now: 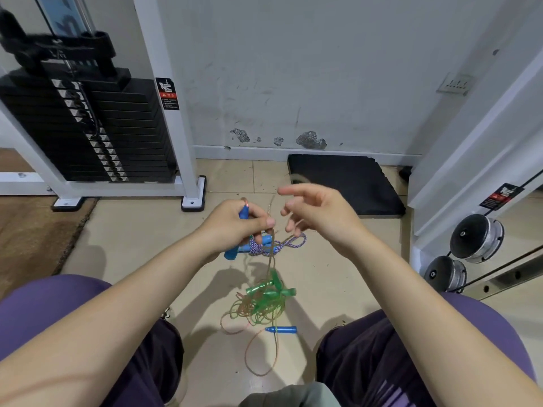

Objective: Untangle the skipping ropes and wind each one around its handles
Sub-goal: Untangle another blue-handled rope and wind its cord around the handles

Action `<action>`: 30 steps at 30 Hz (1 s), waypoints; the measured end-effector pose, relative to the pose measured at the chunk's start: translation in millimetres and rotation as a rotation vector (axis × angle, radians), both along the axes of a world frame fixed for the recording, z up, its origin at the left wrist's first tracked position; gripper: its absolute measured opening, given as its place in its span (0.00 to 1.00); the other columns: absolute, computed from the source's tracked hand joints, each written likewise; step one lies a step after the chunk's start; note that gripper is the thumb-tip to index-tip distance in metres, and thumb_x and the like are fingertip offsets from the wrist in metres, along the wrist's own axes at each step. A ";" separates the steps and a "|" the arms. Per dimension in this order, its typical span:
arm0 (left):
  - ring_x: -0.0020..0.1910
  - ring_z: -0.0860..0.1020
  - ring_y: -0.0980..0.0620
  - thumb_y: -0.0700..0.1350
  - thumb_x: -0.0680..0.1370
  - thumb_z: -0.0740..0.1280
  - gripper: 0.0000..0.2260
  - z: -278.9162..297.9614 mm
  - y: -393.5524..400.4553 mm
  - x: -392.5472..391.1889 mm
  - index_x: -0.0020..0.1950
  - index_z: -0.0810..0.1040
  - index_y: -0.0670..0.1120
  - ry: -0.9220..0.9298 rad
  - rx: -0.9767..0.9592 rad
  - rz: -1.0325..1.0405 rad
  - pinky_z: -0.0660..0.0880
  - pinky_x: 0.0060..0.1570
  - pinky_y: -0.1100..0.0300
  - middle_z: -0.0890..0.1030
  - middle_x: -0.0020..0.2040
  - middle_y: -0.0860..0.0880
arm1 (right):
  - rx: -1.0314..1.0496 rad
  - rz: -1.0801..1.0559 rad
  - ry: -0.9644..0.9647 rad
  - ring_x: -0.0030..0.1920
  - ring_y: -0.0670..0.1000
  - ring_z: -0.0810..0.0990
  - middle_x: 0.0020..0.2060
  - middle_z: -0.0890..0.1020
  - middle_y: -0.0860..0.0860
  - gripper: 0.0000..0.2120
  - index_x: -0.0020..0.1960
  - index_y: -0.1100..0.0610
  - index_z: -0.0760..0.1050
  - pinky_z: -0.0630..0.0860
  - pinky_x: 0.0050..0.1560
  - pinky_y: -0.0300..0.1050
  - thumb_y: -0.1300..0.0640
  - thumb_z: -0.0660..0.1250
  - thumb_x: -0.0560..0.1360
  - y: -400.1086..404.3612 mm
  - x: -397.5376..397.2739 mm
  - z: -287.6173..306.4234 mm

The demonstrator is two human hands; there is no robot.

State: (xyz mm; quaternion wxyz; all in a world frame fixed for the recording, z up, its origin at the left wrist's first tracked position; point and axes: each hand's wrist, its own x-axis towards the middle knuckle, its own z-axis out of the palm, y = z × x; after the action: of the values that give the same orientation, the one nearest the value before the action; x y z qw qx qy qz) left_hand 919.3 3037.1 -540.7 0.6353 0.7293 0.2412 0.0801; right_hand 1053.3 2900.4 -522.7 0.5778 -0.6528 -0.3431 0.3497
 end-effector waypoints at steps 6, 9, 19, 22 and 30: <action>0.26 0.73 0.55 0.40 0.76 0.69 0.06 10.2 3.9 -2.9 0.45 0.80 0.37 -0.233 -0.247 0.049 0.64 0.23 0.68 0.82 0.35 0.47 | -0.343 0.260 -0.205 0.30 0.50 0.77 0.37 0.79 0.57 0.04 0.49 0.61 0.81 0.78 0.32 0.41 0.66 0.69 0.76 -3.4 -7.4 -18.6; 0.35 0.78 0.54 0.41 0.71 0.74 0.09 13.5 8.1 -2.8 0.49 0.82 0.40 -0.224 -0.201 -0.013 0.67 0.27 0.66 0.84 0.42 0.46 | -0.233 0.201 -0.201 0.30 0.50 0.78 0.35 0.80 0.56 0.06 0.44 0.60 0.78 0.79 0.35 0.43 0.66 0.66 0.78 -0.1 -8.2 -17.2; 0.32 0.77 0.57 0.42 0.76 0.73 0.06 -16.6 9.8 -3.3 0.44 0.83 0.40 0.168 0.384 -0.214 0.73 0.37 0.65 0.80 0.30 0.54 | 0.225 0.048 0.049 0.37 0.56 0.81 0.39 0.81 0.57 0.05 0.51 0.61 0.75 0.78 0.39 0.45 0.63 0.61 0.81 -0.4 -9.0 15.4; 0.27 0.77 0.58 0.39 0.78 0.70 0.07 -8.3 6.1 -3.6 0.43 0.81 0.35 0.081 0.219 -0.110 0.70 0.30 0.69 0.81 0.29 0.52 | 0.141 0.037 0.045 0.36 0.56 0.81 0.42 0.82 0.57 0.08 0.59 0.60 0.74 0.78 0.36 0.46 0.64 0.63 0.80 -0.7 -4.8 9.9; 0.32 0.77 0.53 0.39 0.78 0.67 0.06 4.4 8.6 -2.2 0.49 0.80 0.37 -0.232 -0.272 0.011 0.66 0.24 0.67 0.83 0.39 0.44 | -0.370 0.258 -0.216 0.28 0.50 0.77 0.32 0.79 0.53 0.03 0.49 0.60 0.79 0.77 0.31 0.42 0.65 0.71 0.75 -3.3 -7.6 -24.8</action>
State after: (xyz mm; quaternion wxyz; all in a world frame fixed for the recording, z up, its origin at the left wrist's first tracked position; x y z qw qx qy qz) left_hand 917.1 3045.7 -536.3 0.7511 0.6211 0.1789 0.1341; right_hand 1045.8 2897.0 -547.5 0.3590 -0.7318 -0.4136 0.4056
